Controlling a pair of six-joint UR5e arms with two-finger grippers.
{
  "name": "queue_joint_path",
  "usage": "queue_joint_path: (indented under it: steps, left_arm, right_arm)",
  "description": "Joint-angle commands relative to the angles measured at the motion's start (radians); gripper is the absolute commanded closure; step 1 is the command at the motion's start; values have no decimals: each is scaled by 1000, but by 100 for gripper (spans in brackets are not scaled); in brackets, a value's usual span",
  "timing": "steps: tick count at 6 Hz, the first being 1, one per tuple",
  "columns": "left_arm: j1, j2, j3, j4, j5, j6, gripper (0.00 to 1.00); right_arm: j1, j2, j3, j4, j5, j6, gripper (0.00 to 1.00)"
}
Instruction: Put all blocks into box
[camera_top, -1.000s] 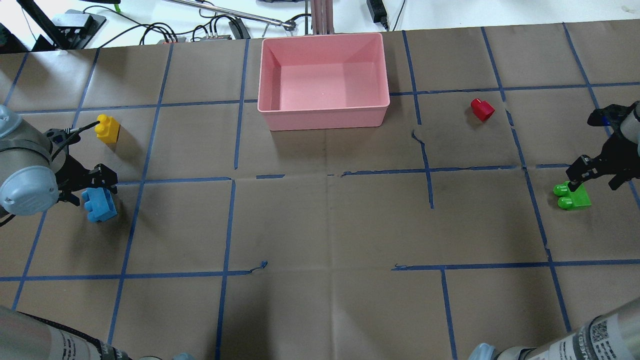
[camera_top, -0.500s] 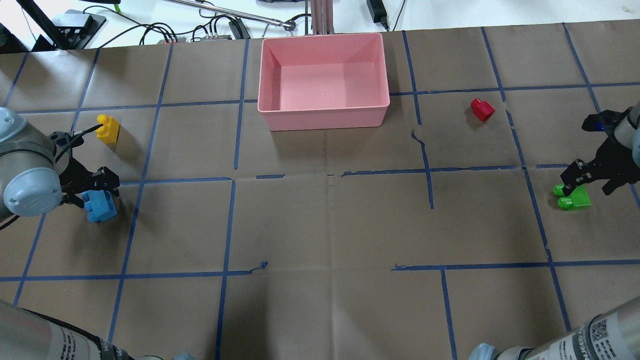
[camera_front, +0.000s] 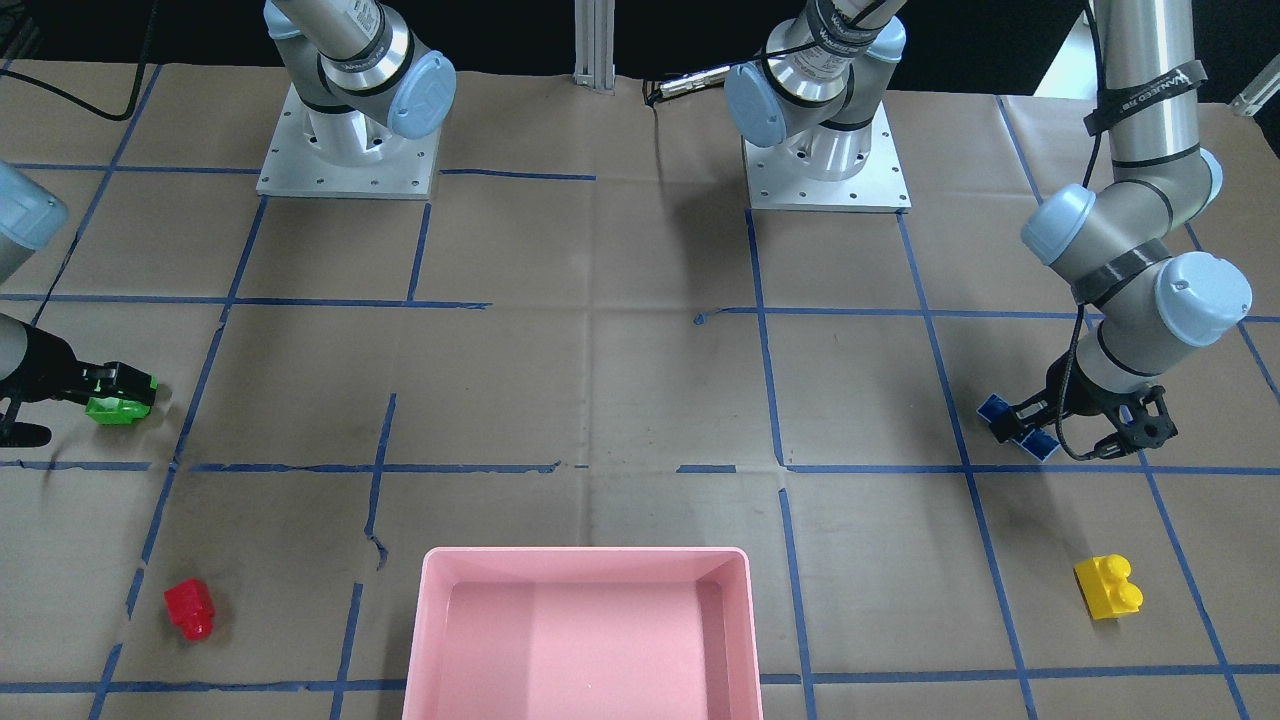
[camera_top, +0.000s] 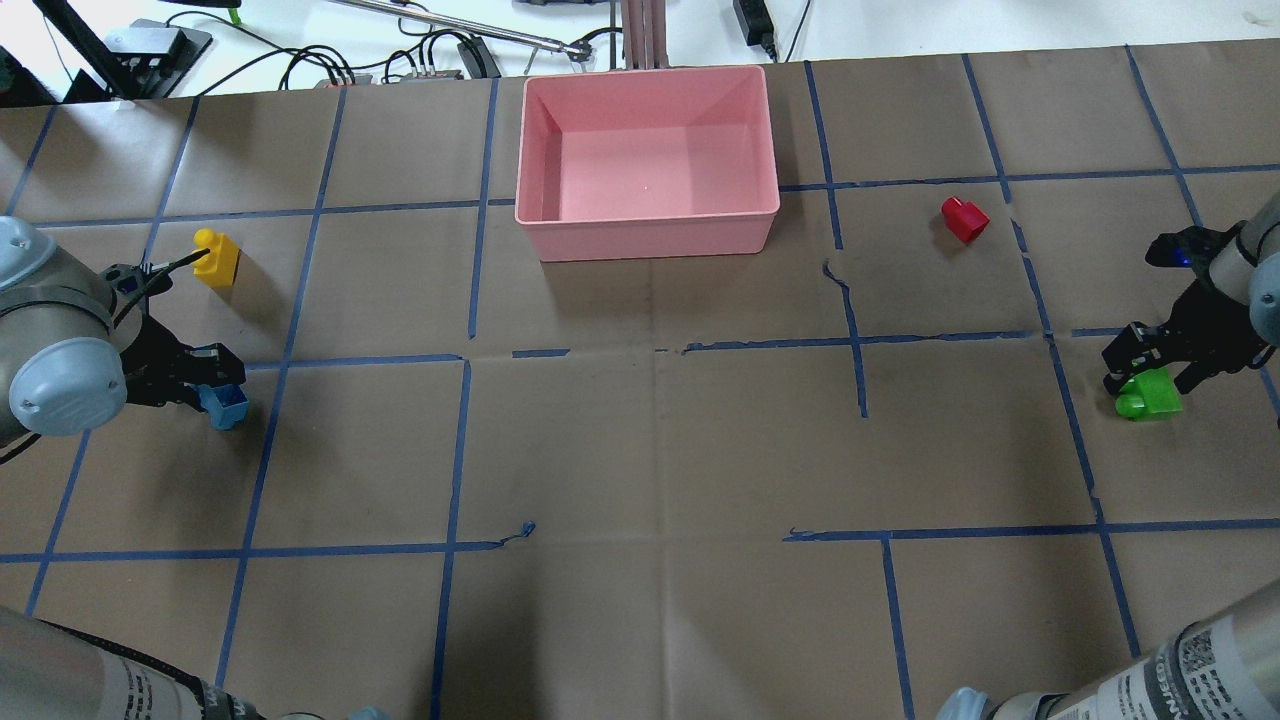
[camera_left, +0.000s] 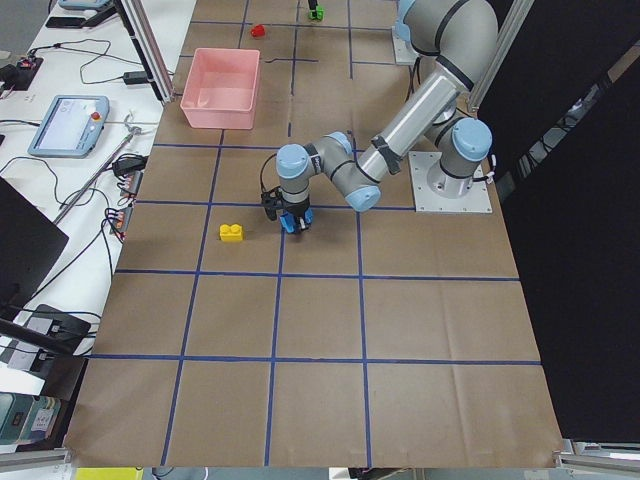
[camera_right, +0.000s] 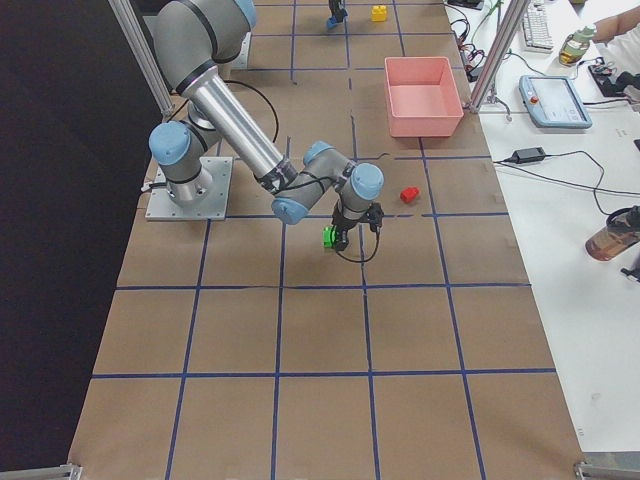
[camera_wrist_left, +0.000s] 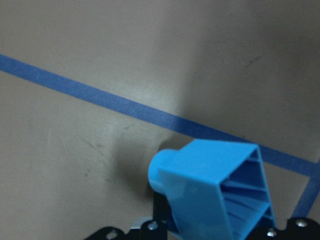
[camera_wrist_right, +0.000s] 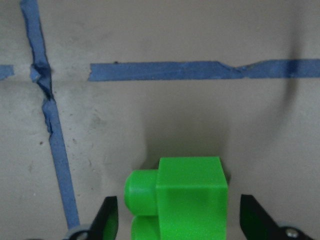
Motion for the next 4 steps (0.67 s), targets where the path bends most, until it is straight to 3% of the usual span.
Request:
queue_joint_path:
  steps: [1, 2, 4]
  left_arm:
    - [-12, 16, 5, -7, -49, -7, 100]
    - [-32, 33, 15, -7, -112, -7, 100]
    - [-249, 39, 183, -57, -140, -24, 100]
  right_arm:
    - [2, -3, -4, -2, 3, -15, 61]
    - [3, -3, -6, -22, 3, -16, 70]
    - [26, -10, -79, -25, 6, -18, 75]
